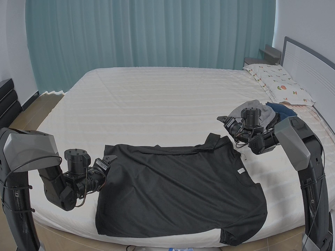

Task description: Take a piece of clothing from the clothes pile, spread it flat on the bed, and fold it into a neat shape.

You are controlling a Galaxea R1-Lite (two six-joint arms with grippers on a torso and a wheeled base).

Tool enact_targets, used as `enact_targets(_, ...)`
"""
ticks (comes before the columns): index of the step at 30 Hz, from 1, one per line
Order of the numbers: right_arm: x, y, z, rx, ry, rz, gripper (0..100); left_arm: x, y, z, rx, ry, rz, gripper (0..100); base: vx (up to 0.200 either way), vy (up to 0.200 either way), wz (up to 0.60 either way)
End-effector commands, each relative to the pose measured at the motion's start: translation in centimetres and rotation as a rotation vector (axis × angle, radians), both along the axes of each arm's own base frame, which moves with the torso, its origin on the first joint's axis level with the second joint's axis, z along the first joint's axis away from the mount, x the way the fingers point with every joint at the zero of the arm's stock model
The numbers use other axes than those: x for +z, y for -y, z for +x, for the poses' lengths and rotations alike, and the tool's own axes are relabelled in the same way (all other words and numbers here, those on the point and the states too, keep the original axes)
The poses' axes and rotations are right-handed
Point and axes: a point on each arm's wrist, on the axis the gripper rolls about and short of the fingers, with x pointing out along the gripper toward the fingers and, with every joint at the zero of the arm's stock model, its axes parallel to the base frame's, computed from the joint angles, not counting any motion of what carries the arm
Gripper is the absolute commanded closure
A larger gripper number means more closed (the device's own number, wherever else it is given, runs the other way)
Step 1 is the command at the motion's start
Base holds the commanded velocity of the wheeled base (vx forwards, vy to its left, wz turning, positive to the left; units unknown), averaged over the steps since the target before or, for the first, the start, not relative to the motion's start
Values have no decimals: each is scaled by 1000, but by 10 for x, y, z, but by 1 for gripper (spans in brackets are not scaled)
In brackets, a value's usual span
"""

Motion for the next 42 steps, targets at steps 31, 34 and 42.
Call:
enact_targets(31, -45, -42, -17, 73, -213, -64, 0, -3, 0, -1, -7, 5, 11, 0, 0, 0, 0)
enact_targets(34, -47, -43, -14, 72, -224, -65, 0, -4, 0, -1, -9, 4, 12, 0, 0, 0, 0)
enact_targets(42, -55, -39, -3, 51, -227, -70, 100, -4, 0, -1, -8, 4, 13, 0, 0, 0, 0)
